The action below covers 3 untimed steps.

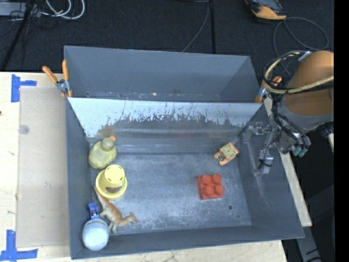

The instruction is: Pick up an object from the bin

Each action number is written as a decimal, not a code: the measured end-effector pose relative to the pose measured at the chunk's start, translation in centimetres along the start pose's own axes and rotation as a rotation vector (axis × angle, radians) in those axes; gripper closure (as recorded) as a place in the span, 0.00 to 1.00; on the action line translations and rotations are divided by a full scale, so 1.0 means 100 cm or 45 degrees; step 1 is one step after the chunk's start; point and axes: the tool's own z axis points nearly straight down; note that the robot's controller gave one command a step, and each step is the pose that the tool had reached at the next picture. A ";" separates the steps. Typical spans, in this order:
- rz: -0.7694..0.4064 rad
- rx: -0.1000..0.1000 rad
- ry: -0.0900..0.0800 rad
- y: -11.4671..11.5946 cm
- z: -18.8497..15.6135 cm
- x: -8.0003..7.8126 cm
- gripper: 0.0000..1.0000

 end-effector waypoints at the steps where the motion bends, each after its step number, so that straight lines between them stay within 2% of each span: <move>1: -0.004 0.001 -0.008 0.001 -0.005 -0.001 0.00; 2: 0.119 0.003 -0.009 0.034 0.012 0.030 0.00; 3: 0.196 -0.005 0.010 0.071 0.031 0.058 0.00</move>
Offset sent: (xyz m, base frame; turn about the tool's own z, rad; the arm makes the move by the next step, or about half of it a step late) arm -0.0566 0.0677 -0.0280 0.1585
